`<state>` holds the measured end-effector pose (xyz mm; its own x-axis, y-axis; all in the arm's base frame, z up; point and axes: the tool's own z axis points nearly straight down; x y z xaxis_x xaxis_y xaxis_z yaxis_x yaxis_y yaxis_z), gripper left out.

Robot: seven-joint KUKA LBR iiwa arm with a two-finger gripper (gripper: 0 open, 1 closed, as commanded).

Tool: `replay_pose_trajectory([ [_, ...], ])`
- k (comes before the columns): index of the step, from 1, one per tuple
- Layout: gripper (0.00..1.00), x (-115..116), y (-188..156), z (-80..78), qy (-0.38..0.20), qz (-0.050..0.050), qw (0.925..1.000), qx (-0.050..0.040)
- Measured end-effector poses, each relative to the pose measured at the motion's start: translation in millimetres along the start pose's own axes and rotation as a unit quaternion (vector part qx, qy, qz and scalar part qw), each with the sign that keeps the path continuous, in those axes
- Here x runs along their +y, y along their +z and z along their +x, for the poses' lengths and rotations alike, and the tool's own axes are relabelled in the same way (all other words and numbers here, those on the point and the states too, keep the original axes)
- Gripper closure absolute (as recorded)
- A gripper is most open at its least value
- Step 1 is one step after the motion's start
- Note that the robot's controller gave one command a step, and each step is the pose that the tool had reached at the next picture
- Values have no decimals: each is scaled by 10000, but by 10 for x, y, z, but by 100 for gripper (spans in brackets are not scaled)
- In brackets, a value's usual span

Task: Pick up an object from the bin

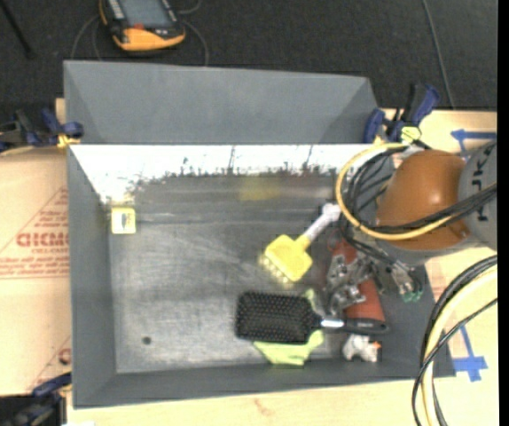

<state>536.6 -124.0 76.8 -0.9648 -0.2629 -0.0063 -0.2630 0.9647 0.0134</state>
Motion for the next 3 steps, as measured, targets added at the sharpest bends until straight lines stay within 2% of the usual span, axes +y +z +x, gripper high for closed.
replay_pose_trajectory([
  [1,0,8,-16,-42,-3,10,10000,-71],
  [2,100,-6,2,4,-1,5,10000,3],
  [3,0,0,-8,-25,-1,10,10000,-46],
])
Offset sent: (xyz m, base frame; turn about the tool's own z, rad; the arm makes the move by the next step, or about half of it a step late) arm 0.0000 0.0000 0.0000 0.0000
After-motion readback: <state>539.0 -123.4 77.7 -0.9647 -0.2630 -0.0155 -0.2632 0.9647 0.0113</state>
